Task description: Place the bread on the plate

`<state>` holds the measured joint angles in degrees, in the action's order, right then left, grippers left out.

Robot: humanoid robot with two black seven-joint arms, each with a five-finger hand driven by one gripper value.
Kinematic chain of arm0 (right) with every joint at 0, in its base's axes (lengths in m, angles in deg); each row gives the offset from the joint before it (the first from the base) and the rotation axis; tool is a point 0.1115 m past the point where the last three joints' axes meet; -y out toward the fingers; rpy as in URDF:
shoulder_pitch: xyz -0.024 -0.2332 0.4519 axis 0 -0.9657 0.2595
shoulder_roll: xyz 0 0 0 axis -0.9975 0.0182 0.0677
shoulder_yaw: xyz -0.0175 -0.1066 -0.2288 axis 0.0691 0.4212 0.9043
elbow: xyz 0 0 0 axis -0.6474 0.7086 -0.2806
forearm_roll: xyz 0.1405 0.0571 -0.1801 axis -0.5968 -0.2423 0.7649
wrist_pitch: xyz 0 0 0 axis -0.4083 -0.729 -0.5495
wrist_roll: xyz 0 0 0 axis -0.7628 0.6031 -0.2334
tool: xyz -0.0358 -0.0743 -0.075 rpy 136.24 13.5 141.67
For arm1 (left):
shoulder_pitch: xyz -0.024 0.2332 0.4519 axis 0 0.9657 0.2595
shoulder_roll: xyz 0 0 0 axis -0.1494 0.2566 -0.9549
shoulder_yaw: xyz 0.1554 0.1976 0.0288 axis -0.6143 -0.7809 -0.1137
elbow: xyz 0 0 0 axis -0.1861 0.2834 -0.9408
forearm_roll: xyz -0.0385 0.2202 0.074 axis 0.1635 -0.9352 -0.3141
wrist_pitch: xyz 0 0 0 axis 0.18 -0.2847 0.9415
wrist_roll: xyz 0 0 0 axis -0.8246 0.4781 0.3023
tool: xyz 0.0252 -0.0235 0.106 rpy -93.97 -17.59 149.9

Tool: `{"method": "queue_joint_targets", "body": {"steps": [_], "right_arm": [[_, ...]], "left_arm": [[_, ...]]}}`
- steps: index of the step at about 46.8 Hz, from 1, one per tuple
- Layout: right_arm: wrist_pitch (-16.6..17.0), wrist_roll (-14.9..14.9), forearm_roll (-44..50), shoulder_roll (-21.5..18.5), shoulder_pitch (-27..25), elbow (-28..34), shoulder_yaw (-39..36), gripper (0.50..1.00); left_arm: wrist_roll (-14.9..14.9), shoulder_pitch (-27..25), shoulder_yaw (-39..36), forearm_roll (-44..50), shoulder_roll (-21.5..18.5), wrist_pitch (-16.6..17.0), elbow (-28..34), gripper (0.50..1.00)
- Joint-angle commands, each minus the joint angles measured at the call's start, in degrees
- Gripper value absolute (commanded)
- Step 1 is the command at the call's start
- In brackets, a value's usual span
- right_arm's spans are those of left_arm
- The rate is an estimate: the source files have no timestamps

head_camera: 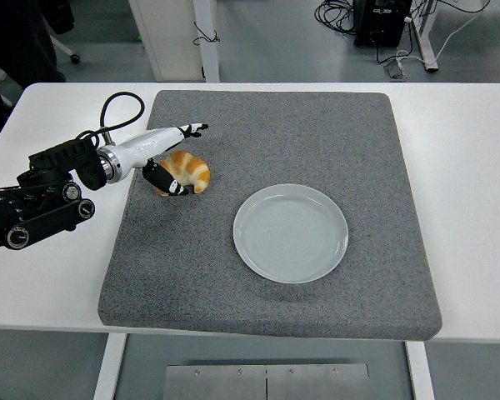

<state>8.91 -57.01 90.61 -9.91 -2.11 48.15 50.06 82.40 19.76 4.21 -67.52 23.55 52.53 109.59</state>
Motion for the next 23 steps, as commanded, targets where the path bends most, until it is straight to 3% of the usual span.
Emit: {"method": "queue_joint_targets", "body": {"steps": [1,5,11,20,23], "right_arm": [[0.0,0.0,0.0,0.0,0.1,0.0,0.0,1.000],[0.0,0.0,0.0,0.0,0.0,0.0,0.0,1.000],[0.0,0.0,0.0,0.0,0.0,0.1,0.0,1.000],[0.0,0.0,0.0,0.0,0.0,0.0,0.0,1.000],[0.0,0.0,0.0,0.0,0.1,0.0,0.0,1.000]], "left_arm": [[0.0,0.3,0.0,-0.5,0.3,0.9,-0.5,0.910],[-0.1,0.4,-0.1,-0.6,0.3,1.0,-0.9,0.895],[-0.6,0.7,-0.1,-0.6,1.2,1.1,-2.3,0.830],[-2.2,1.2,-0.1,-1.0,2.3,1.7,-3.5,0.821],[-2.2,1.3,-0.1,-2.4,2.4,1.7,-4.0,0.792]]}}
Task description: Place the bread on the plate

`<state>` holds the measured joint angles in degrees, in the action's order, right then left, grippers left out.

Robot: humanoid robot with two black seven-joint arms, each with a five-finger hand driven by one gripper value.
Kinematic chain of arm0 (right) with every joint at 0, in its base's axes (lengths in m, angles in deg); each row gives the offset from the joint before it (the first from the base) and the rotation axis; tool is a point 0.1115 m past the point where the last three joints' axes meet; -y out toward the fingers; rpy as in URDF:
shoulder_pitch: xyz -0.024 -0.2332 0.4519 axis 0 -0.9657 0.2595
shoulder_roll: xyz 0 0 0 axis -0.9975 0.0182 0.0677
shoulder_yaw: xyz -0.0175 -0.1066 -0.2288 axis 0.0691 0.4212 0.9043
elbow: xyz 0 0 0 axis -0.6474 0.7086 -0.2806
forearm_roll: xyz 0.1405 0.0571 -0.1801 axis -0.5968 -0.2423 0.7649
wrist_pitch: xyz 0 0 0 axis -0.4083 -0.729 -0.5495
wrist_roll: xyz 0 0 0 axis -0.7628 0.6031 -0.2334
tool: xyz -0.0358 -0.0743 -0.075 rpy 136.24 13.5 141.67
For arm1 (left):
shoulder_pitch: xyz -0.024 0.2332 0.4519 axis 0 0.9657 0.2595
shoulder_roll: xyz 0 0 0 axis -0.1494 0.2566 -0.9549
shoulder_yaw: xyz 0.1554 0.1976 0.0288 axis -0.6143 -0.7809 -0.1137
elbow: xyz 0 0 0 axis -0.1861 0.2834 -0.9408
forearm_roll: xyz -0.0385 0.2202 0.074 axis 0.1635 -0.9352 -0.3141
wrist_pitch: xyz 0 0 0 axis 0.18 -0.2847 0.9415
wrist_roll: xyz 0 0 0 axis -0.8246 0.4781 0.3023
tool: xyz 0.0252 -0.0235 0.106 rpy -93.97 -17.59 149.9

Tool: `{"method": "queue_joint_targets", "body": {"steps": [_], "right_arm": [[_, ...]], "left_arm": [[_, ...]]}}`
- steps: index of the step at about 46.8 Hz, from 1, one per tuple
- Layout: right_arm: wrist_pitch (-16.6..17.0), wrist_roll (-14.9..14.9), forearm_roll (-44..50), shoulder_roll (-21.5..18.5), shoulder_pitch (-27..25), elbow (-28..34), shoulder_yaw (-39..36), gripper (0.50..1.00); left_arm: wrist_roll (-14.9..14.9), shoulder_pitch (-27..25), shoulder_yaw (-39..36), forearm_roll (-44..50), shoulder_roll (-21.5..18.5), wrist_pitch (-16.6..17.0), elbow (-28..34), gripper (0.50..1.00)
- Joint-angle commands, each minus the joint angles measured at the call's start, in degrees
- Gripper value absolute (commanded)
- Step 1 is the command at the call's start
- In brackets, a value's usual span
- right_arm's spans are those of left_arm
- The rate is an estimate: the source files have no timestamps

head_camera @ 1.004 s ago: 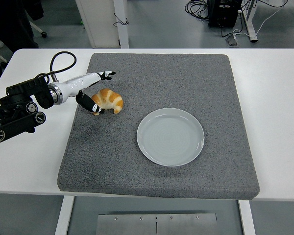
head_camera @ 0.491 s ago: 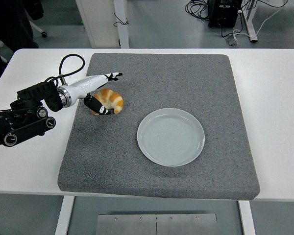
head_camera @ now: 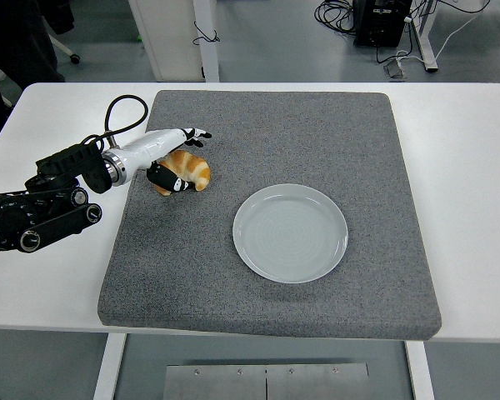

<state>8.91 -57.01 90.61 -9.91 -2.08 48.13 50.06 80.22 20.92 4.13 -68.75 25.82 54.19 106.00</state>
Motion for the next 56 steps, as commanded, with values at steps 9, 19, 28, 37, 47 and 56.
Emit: {"method": "queue_joint_targets", "body": {"steps": [9,19,28,37,47,56], "right_arm": [[0.0,0.0,0.0,0.0,0.0,0.0,0.0,1.000],[0.0,0.0,0.0,0.0,0.0,0.0,0.0,1.000],[0.0,0.0,0.0,0.0,0.0,0.0,0.0,1.000],[0.0,0.0,0.0,0.0,0.0,0.0,0.0,1.000],[0.1,0.0,0.0,0.0,0.0,0.0,0.0,1.000],[0.0,0.0,0.0,0.0,0.0,0.0,0.0,1.000]], "left_arm": [[-0.2,0.5,0.0,-2.7,0.3,0.0,-0.4,0.733],[-1.5,0.5,0.0,-2.7,0.4,0.0,-0.4,0.634],[-1.6,0.4,0.0,-2.6,0.3,-0.1,-0.4,0.551],[-1.8,-0.9,0.2,-2.4,-0.2,-0.5,-0.4,0.505],[-2.9,-4.8,0.3,-1.7,-1.1,-0.7,-0.4,0.500],[-3.1,-8.3,0.7,-1.5,-2.3,-1.7,-0.4,0.500]]}}
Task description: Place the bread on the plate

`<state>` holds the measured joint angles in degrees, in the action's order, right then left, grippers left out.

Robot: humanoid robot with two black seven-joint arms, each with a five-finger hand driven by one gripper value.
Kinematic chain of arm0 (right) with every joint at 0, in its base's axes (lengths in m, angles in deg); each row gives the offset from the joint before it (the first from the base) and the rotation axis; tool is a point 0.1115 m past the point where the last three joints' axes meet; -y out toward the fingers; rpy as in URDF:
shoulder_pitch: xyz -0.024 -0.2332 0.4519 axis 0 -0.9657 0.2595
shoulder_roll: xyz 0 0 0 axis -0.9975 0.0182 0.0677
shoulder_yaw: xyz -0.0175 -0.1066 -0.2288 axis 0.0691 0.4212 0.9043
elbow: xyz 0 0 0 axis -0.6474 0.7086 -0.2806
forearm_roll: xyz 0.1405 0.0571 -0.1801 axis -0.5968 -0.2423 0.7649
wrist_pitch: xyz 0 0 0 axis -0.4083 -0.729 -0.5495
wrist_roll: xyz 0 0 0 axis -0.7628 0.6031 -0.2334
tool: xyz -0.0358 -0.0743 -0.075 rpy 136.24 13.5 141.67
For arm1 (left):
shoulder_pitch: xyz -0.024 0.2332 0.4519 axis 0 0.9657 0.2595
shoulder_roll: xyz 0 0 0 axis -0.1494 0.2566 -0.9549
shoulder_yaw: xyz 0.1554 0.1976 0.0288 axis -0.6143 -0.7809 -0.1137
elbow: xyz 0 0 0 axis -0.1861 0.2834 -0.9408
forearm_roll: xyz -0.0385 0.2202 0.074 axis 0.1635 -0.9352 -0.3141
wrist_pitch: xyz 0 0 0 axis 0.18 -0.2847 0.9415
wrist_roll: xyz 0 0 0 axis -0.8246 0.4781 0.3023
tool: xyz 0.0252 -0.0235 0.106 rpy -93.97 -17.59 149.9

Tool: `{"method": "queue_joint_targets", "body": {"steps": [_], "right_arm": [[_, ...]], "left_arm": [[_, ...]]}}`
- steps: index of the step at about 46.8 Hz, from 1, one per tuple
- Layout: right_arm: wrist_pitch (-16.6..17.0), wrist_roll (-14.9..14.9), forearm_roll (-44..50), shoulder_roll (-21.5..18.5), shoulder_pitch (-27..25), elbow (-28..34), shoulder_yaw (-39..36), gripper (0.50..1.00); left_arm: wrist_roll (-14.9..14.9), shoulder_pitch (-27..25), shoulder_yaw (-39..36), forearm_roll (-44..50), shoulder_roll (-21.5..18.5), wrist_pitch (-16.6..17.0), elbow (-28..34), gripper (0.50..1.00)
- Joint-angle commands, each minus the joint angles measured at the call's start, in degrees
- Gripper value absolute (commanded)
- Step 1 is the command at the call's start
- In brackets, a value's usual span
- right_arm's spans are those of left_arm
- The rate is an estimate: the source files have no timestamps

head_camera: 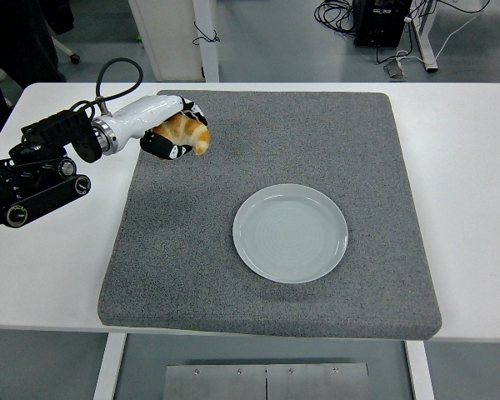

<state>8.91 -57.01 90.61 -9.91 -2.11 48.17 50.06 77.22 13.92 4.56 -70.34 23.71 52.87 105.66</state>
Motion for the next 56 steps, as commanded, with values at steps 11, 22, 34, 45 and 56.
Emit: {"method": "queue_joint_targets", "body": {"steps": [11,22,34,45,56], "right_arm": [[0.0,0.0,0.0,0.0,0.0,0.0,0.0,1.000],[0.0,0.0,0.0,0.0,0.0,0.0,0.0,1.000],[0.0,0.0,0.0,0.0,0.0,0.0,0.0,1.000],[0.0,0.0,0.0,0.0,0.1,0.0,0.0,1.000],[0.0,0.0,0.0,0.0,0.0,0.0,0.0,1.000]], "left_arm": [[-1.7,-4.6,1.3,0.3,-1.4,-4.5,-0.1,0.500],[-1.7,-7.1,3.8,1.6,-1.7,-6.8,-0.1,0.500],[-2.0,-9.3,8.5,1.4,-1.1,-9.6,0.0,0.500],[-2.0,-9.8,8.5,1.3,2.7,-9.7,1.5,0.500],[-1.5,-9.6,8.5,0.7,5.9,-9.7,7.3,0.500]]}}
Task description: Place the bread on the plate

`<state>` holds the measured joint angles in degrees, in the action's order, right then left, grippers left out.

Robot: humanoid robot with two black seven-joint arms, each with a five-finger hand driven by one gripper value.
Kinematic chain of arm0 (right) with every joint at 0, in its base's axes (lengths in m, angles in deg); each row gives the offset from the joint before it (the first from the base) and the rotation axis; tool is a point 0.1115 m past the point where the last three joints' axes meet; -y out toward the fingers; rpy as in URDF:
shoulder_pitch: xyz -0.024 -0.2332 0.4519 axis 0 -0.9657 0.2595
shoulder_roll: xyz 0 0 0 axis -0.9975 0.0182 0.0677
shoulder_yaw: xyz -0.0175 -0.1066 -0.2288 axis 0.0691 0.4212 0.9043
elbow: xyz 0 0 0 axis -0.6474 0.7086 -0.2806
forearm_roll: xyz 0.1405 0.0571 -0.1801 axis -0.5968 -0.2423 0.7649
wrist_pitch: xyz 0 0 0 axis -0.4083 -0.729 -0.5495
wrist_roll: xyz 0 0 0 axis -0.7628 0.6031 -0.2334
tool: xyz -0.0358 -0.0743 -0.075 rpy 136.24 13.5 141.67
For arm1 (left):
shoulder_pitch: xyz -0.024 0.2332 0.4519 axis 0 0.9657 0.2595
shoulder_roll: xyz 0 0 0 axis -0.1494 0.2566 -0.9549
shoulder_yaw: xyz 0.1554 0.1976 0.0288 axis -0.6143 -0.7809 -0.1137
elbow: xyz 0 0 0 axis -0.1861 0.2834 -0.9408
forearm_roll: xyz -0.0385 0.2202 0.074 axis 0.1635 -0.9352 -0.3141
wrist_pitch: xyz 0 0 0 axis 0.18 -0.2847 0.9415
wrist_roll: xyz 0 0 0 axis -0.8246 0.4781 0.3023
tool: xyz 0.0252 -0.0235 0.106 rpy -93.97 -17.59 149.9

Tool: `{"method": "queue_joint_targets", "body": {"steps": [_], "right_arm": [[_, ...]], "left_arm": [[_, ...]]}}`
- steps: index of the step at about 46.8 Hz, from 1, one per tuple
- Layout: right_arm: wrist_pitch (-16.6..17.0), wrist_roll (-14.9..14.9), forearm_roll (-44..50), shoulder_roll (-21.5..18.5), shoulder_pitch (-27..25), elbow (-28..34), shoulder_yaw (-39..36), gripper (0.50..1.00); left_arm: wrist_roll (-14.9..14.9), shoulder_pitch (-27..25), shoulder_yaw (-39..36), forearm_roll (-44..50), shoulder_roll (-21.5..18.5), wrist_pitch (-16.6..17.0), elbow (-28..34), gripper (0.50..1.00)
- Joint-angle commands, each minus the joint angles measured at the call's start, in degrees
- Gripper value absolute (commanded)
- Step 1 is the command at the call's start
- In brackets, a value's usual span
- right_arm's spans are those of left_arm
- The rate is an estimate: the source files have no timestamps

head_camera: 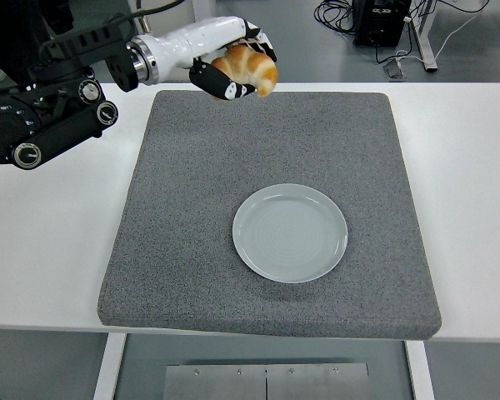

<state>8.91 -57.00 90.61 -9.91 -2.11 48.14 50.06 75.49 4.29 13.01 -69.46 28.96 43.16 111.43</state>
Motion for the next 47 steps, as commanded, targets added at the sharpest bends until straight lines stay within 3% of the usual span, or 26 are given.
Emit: {"method": "queue_joint_targets", "body": {"steps": [1,18,47], "right_arm": [[0.0,0.0,0.0,0.0,0.0,0.0,0.0,1.000],[0.0,0.0,0.0,0.0,0.0,0.0,0.0,1.000],[0.0,0.0,0.0,0.0,0.0,0.1,0.0,1.000]], "left_arm": [[0.2,0.0,0.0,-0.2,0.9,0.1,2.0,0.500],[0.5,1.7,-1.0,-5.4,6.1,0.1,5.7,0.500],[0.4,6.6,-5.3,-10.9,7.1,1.2,5.7,0.500]]}}
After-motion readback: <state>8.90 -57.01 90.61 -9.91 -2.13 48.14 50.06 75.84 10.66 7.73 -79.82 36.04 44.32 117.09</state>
